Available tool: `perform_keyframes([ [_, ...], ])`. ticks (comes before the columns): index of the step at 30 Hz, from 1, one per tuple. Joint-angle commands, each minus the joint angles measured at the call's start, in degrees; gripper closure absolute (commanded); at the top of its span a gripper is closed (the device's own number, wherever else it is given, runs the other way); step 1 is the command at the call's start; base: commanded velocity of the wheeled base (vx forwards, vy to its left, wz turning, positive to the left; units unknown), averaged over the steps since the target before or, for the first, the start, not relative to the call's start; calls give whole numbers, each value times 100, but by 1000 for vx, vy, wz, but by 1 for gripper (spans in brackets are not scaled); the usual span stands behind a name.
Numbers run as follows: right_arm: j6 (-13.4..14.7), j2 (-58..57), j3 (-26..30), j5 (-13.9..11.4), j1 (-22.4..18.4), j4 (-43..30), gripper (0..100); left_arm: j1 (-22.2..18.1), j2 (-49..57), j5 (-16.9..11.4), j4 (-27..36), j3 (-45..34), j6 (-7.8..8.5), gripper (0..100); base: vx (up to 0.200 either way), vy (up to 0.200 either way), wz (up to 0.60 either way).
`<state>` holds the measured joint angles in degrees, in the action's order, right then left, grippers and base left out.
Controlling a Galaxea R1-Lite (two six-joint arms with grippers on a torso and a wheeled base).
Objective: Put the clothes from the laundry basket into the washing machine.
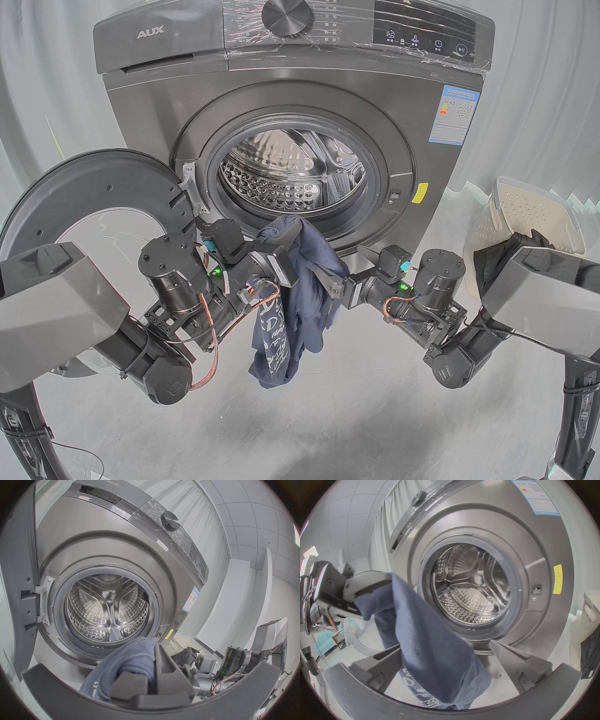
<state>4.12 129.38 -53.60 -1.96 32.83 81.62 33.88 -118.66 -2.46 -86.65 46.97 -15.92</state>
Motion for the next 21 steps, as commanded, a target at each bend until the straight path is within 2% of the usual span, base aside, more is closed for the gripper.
perform_keyframes([
  [1,-8,-167,16,-6,-189,12,0,-30,-25,0,-10,-12,1,100,0,0,0],
  [12,1,-159,-45,-59,-101,47,0,14,-34,-9,-19,-65,19,100,0,0,0],
  [21,1,149,-476,-147,13,83,0,31,-43,-9,-45,-56,19,100,0,0,0],
])
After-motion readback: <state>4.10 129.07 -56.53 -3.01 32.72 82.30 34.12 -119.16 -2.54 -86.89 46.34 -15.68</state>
